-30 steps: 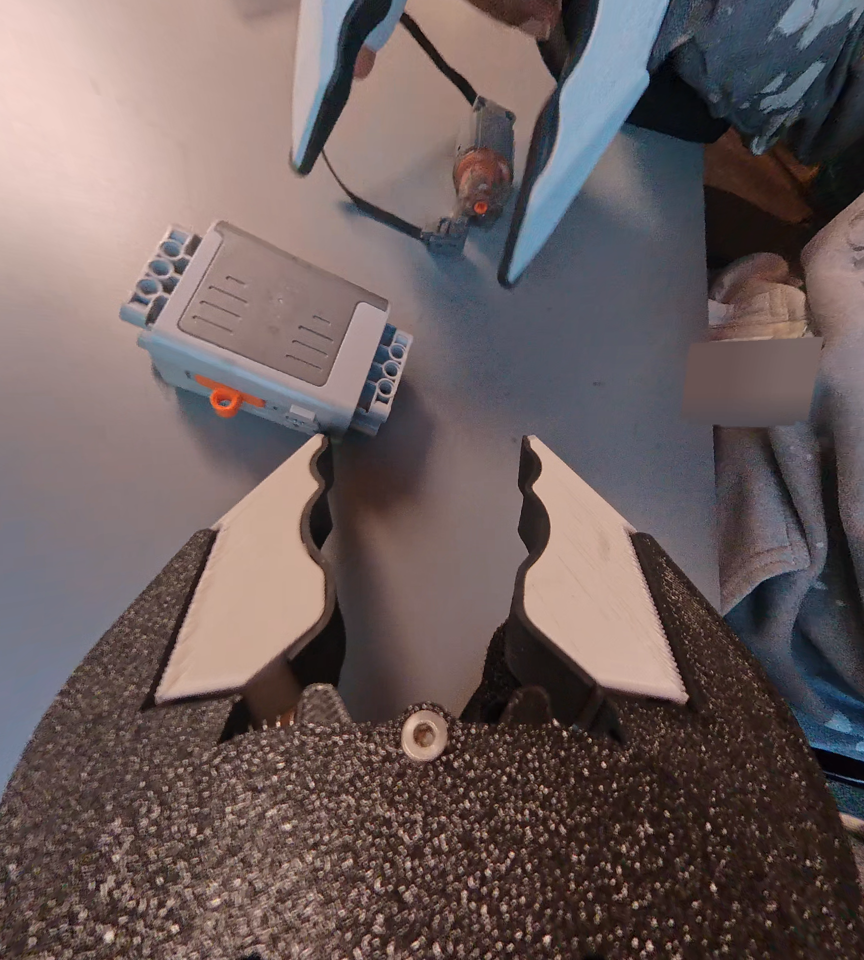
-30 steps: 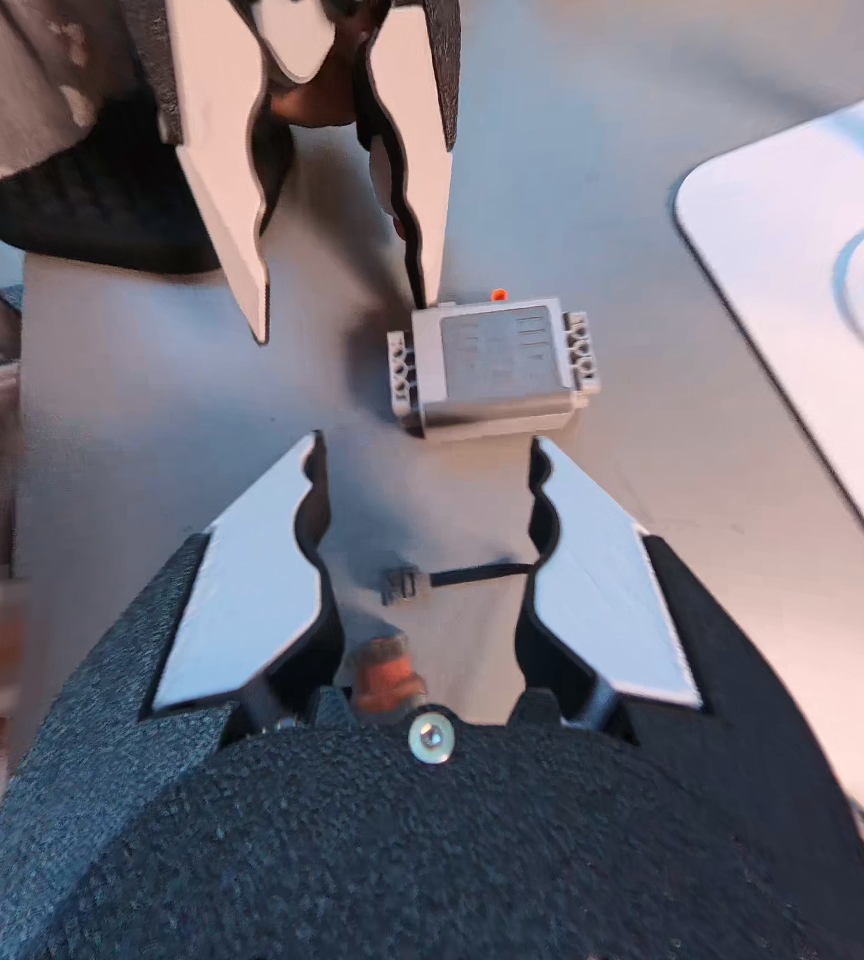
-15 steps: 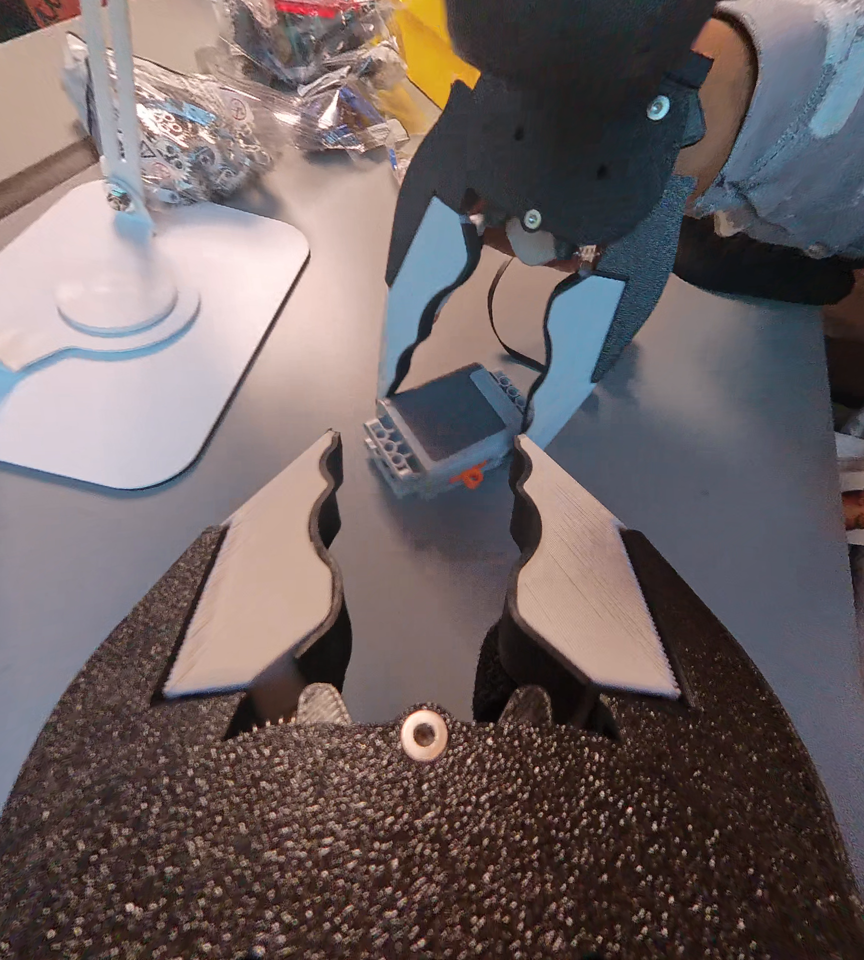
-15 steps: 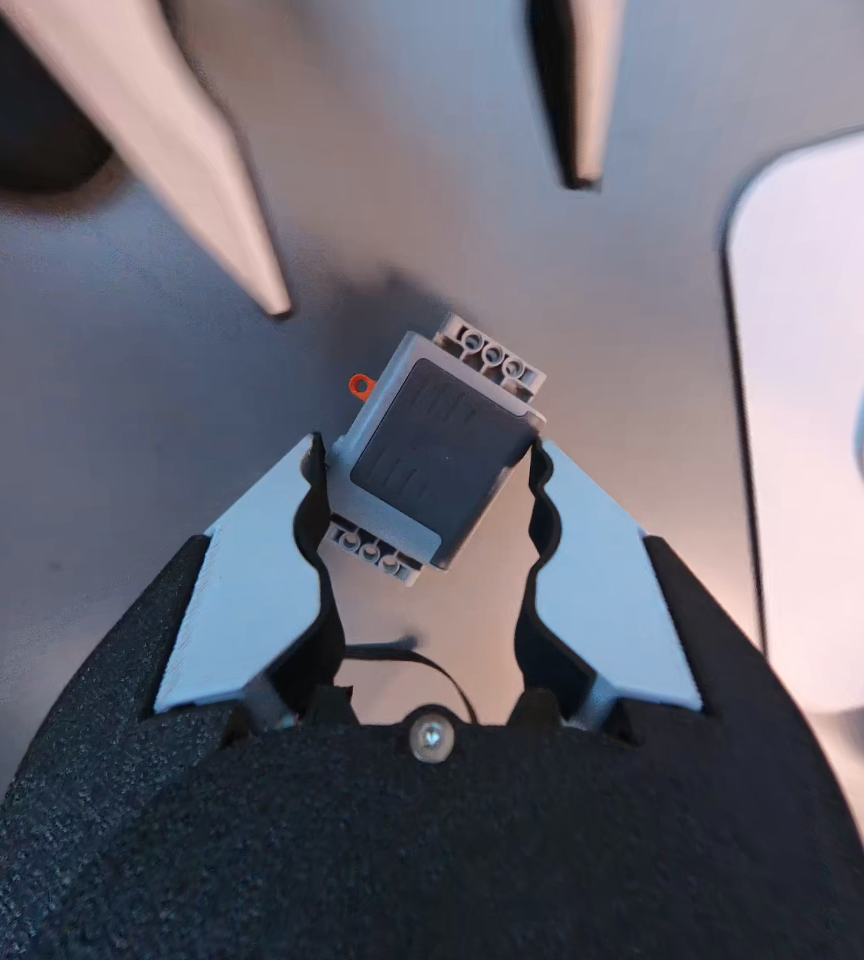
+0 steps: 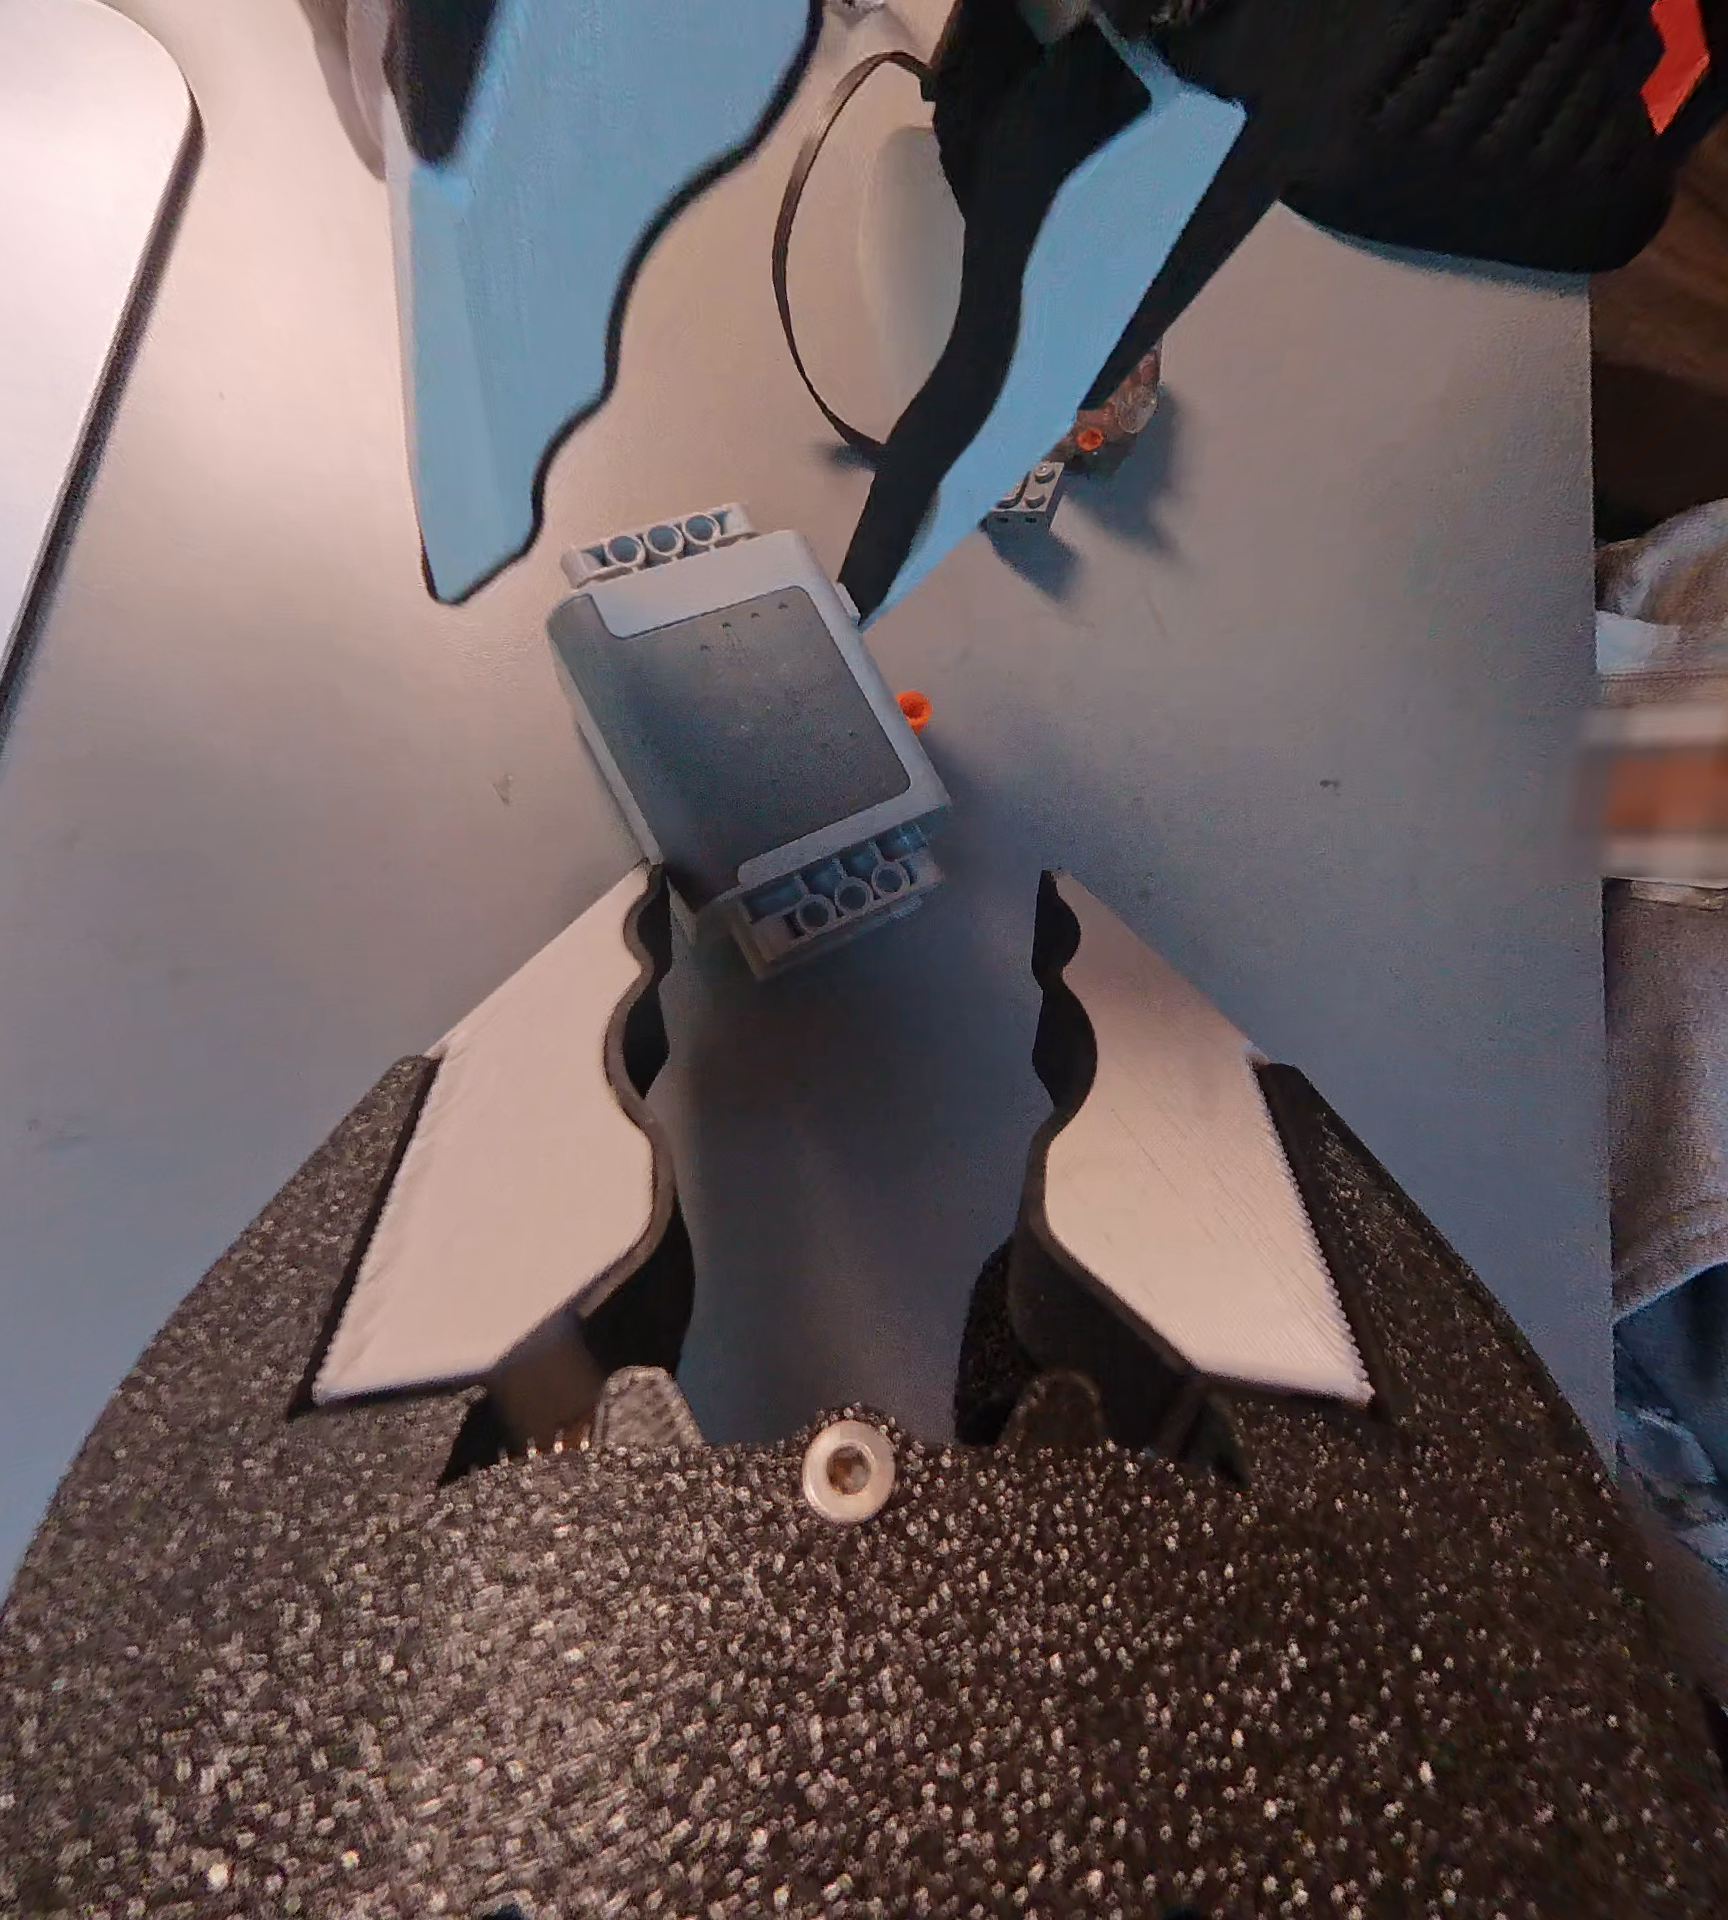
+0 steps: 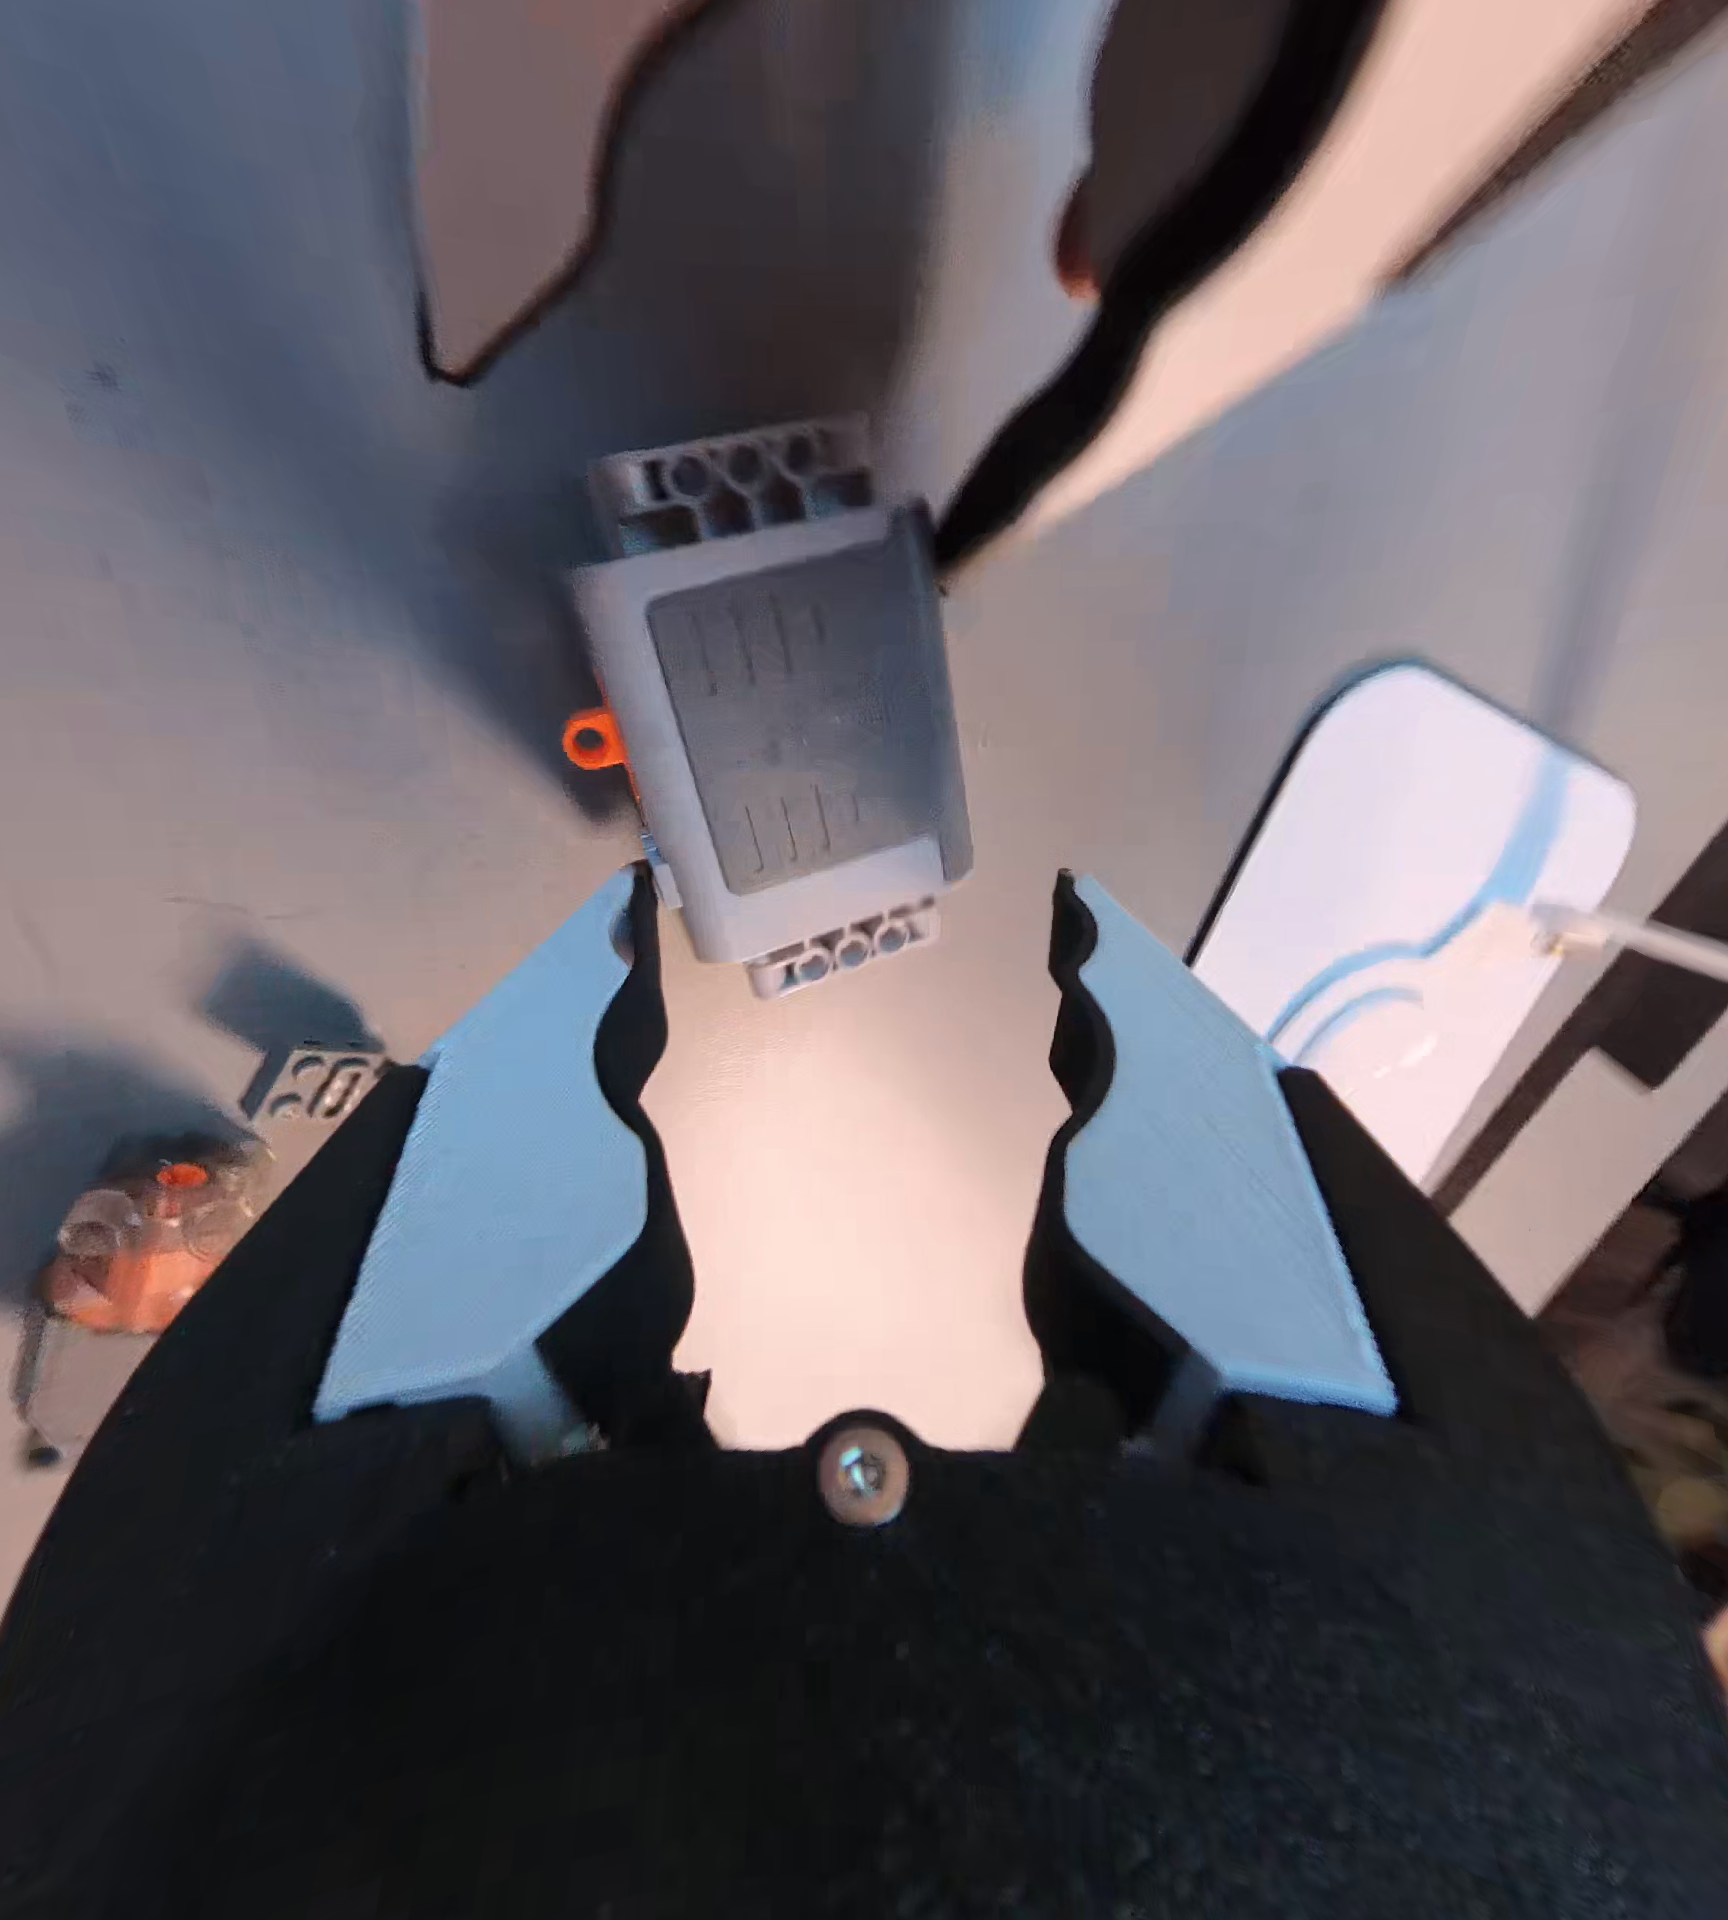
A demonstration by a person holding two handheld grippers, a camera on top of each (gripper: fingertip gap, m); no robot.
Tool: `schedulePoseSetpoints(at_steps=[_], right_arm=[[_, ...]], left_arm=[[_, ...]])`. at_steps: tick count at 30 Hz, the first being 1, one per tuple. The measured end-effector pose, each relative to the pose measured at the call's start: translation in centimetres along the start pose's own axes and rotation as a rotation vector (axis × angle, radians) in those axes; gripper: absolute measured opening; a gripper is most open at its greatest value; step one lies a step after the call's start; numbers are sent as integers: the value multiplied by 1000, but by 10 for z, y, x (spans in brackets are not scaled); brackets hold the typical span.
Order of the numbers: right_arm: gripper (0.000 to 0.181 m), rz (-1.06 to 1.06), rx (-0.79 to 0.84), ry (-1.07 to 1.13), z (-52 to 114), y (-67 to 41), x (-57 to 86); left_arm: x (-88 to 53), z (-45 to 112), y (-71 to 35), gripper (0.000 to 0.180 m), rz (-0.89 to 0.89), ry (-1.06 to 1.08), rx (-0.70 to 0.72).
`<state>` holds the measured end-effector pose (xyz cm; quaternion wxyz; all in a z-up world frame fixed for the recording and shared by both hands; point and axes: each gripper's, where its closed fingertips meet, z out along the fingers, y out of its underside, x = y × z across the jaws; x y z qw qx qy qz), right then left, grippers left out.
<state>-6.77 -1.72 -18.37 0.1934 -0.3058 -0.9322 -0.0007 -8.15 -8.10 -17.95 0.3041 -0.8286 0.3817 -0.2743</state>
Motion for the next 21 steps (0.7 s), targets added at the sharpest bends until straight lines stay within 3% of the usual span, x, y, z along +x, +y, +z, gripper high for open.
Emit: schedulePoseSetpoints(at_steps=[7,11,16,19,21], right_arm=[[70,575,280,36,-24,23,-20],[83,847,368,-38,-27,-3,-45],[87,922,359,7,-4,-16,-39],[70,829,347,13,2,-18,-34],[70,798,353,-13,3,-20,-32]], left_arm=[[17,-3,10,54,-15,102,-44],[5,-7,4,54,-24,48,-4],[-8,-2,-6,54,-12,-27,47],[-11,2,-10,58,15,-61,57],[-13,3,-14,60,30,-85,69]])
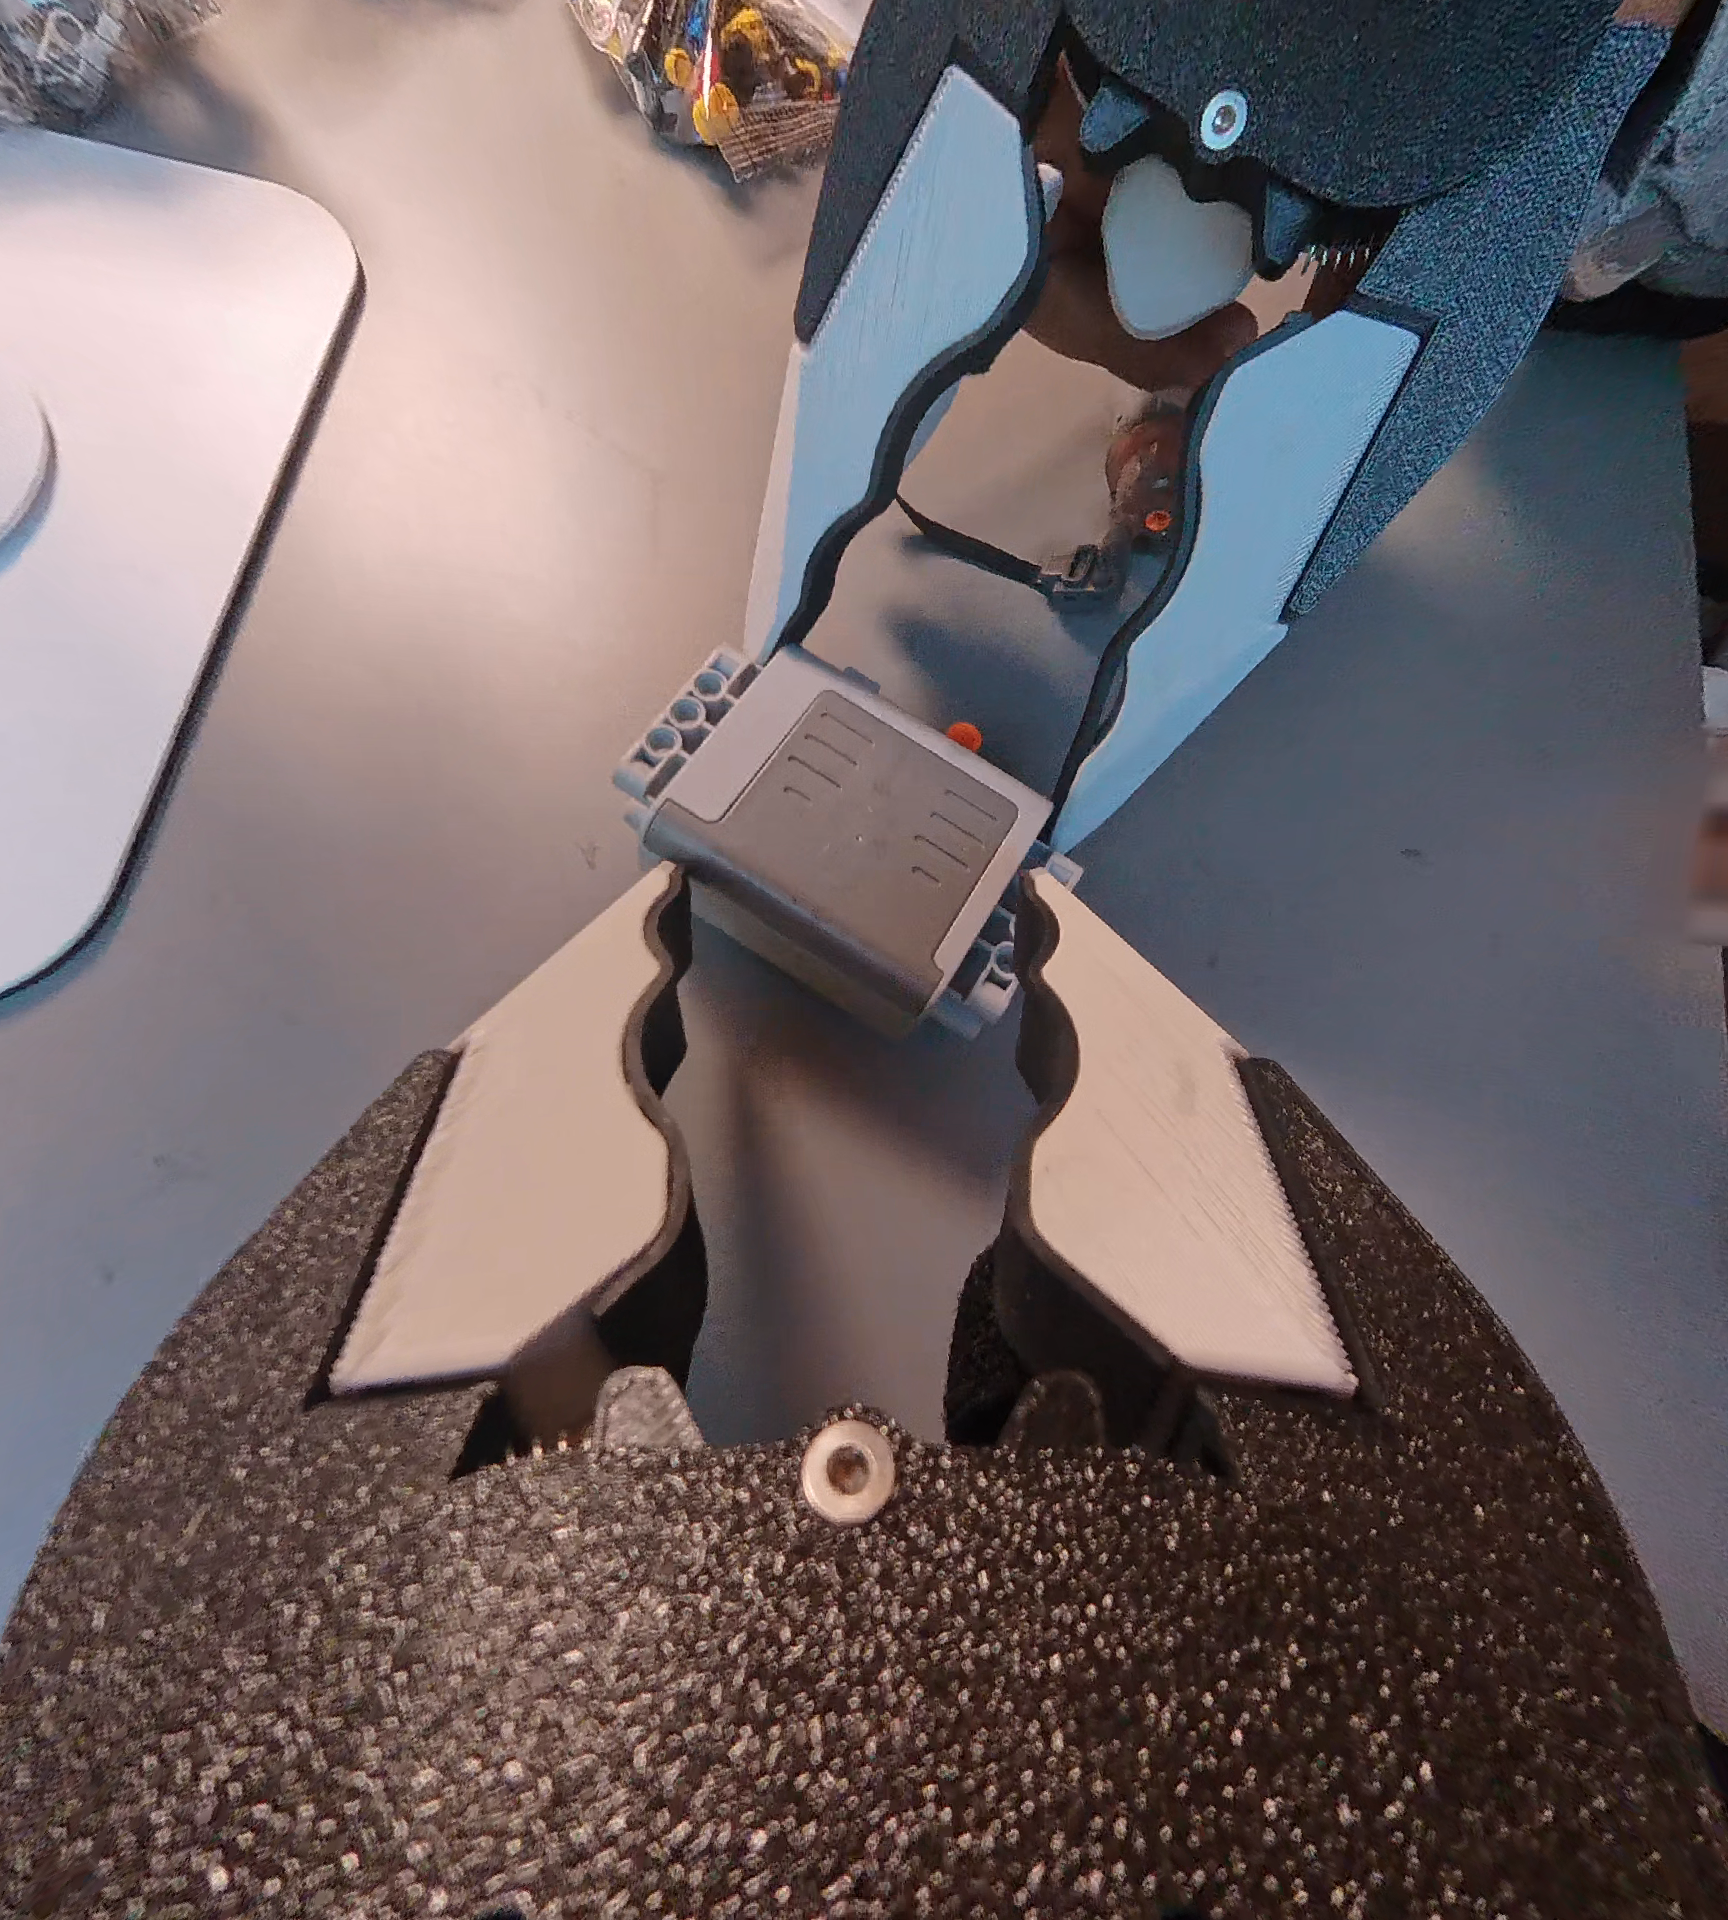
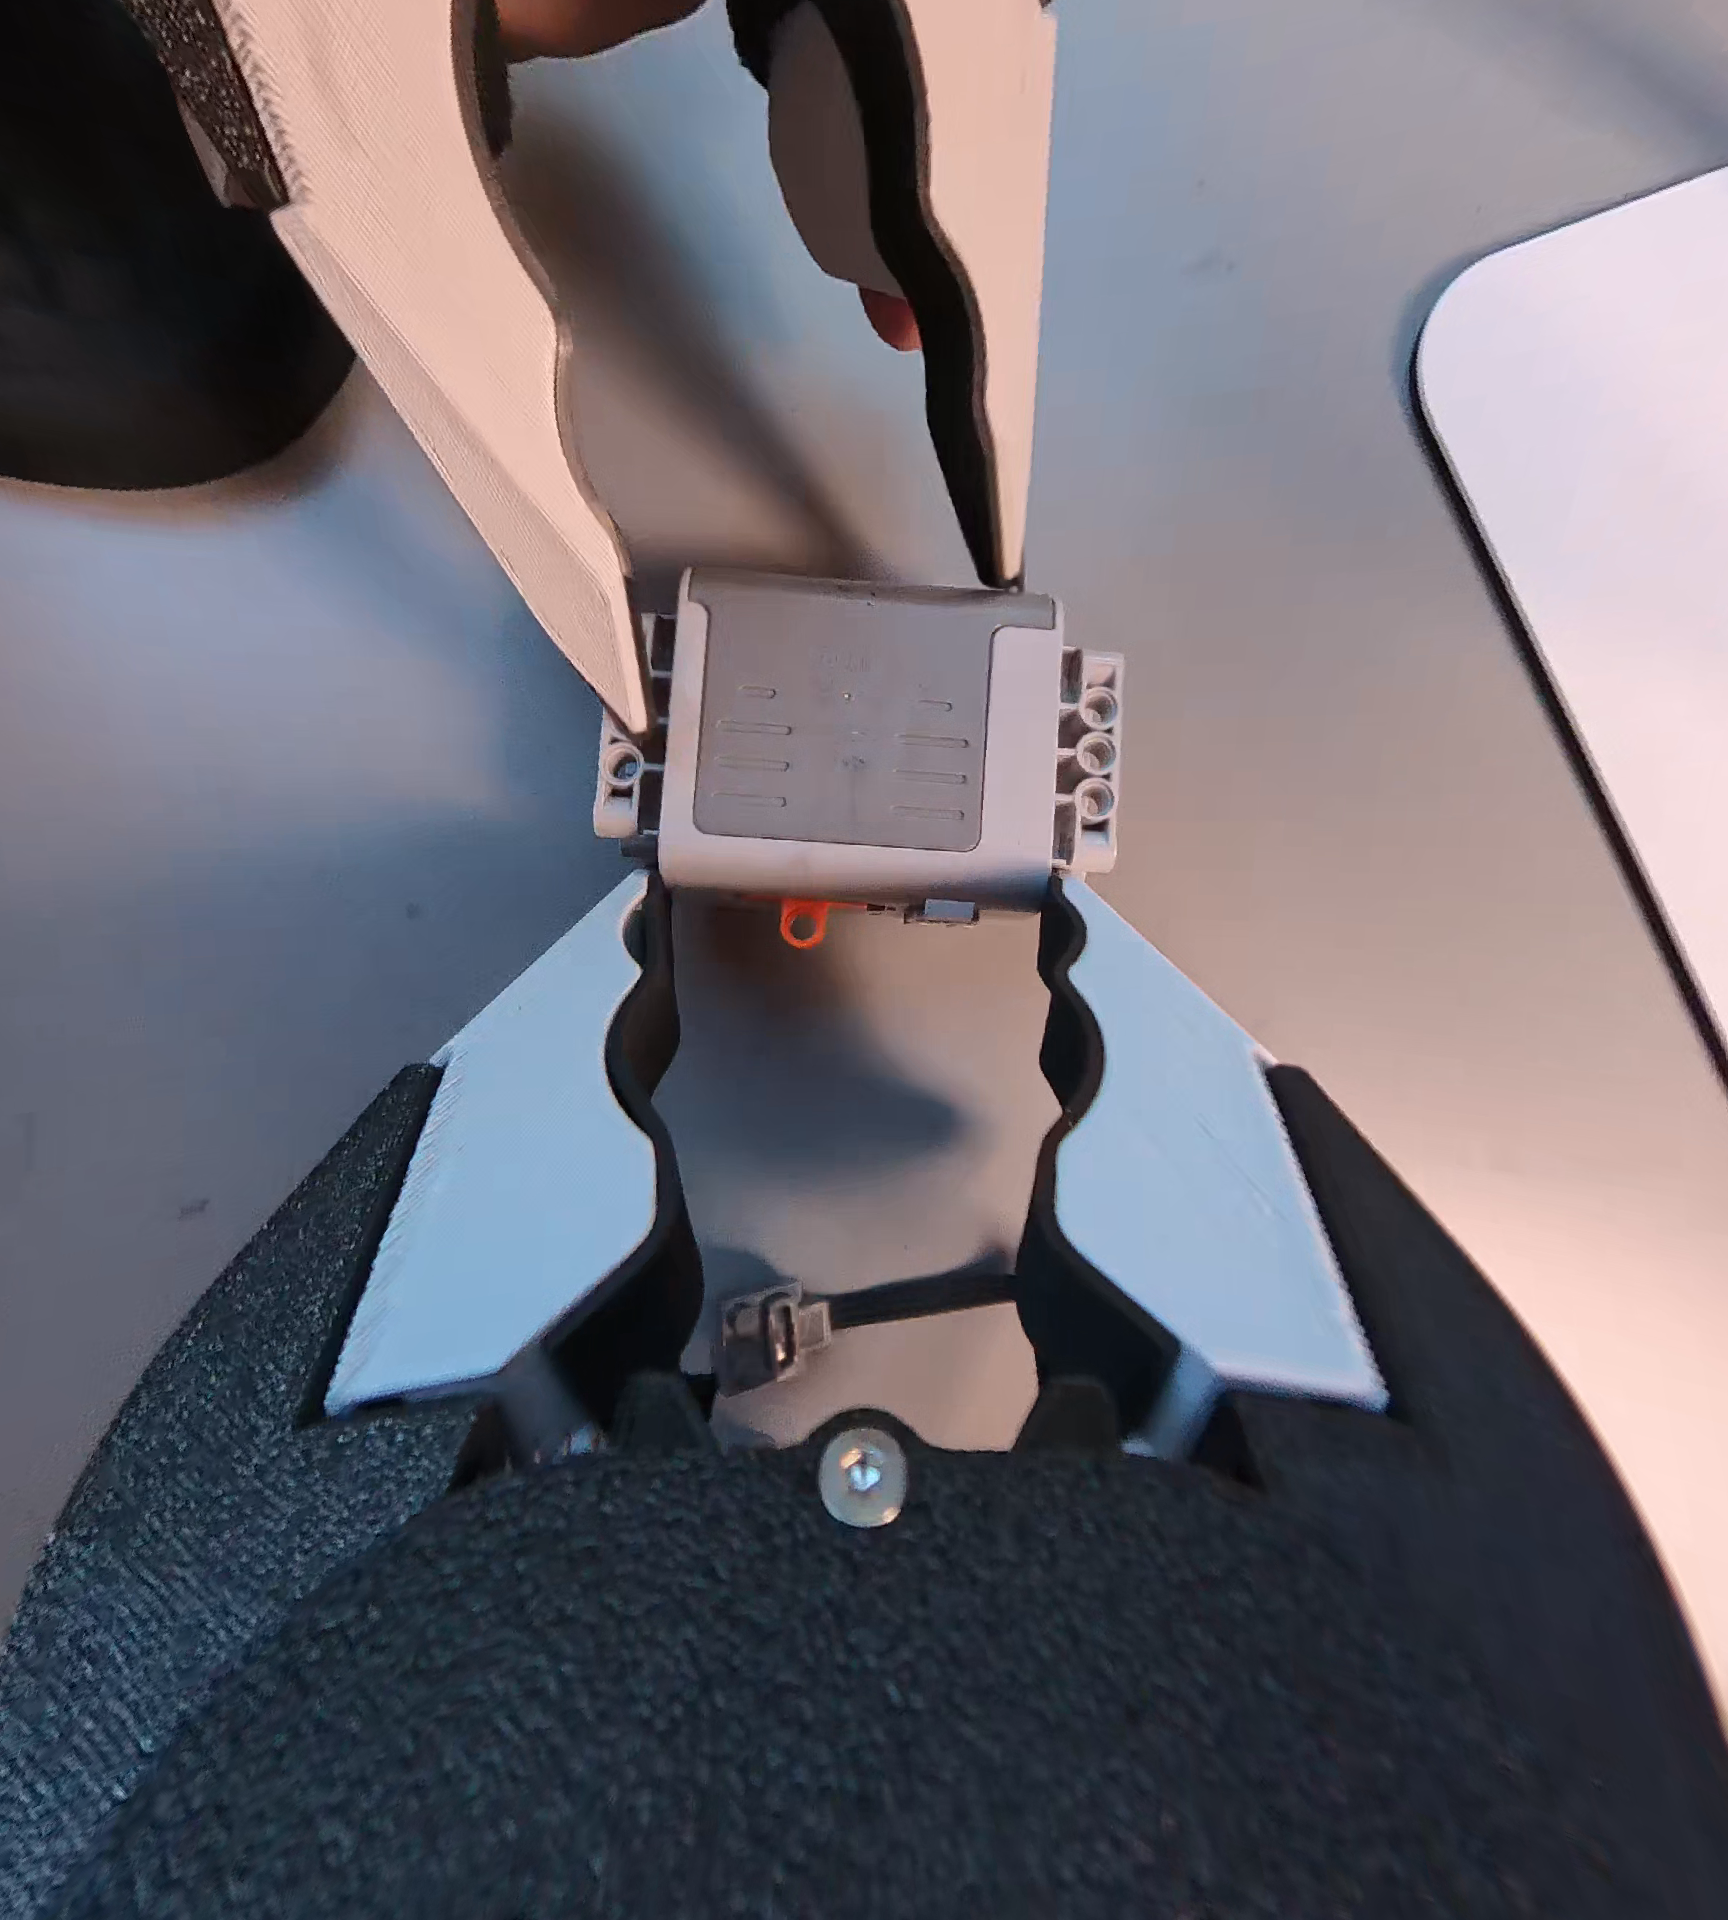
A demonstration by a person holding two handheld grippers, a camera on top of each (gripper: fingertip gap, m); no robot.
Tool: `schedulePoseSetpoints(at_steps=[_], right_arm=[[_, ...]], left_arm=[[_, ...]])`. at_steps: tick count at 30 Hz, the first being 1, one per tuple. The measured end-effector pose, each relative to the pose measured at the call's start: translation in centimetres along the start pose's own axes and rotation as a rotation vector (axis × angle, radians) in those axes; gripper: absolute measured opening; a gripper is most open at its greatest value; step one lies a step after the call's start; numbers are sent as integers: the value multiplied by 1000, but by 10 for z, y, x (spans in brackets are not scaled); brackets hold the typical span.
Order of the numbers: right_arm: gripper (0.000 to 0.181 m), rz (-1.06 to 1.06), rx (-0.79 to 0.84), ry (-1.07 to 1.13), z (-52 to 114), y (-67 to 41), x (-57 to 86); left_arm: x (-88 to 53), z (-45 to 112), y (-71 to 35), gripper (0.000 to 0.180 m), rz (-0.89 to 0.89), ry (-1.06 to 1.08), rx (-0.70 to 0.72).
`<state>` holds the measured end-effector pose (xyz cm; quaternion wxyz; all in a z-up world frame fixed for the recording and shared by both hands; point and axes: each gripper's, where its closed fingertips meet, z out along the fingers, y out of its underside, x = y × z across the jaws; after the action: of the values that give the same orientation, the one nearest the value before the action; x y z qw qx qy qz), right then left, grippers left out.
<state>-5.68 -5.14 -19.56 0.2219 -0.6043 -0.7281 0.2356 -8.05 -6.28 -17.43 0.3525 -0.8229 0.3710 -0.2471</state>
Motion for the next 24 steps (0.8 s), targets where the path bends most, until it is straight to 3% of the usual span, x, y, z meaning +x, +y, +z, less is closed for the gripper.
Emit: schedulePoseSetpoints(at_steps=[4,12,16,24], right_arm=[[71,-17,-19,-31,-2,2,-2],[70,-40,97,-71,-35,1,-3],[61,-121,151,-8,-75,9,23],[43,-140,89,-16,-83,50,52]], left_arm=[[0,3,1,63,13,-12,-5],[0,4,4,64,-14,14,-18],[0,6,3,63,-26,20,-11],[-3,10,0,63,-57,15,7]])
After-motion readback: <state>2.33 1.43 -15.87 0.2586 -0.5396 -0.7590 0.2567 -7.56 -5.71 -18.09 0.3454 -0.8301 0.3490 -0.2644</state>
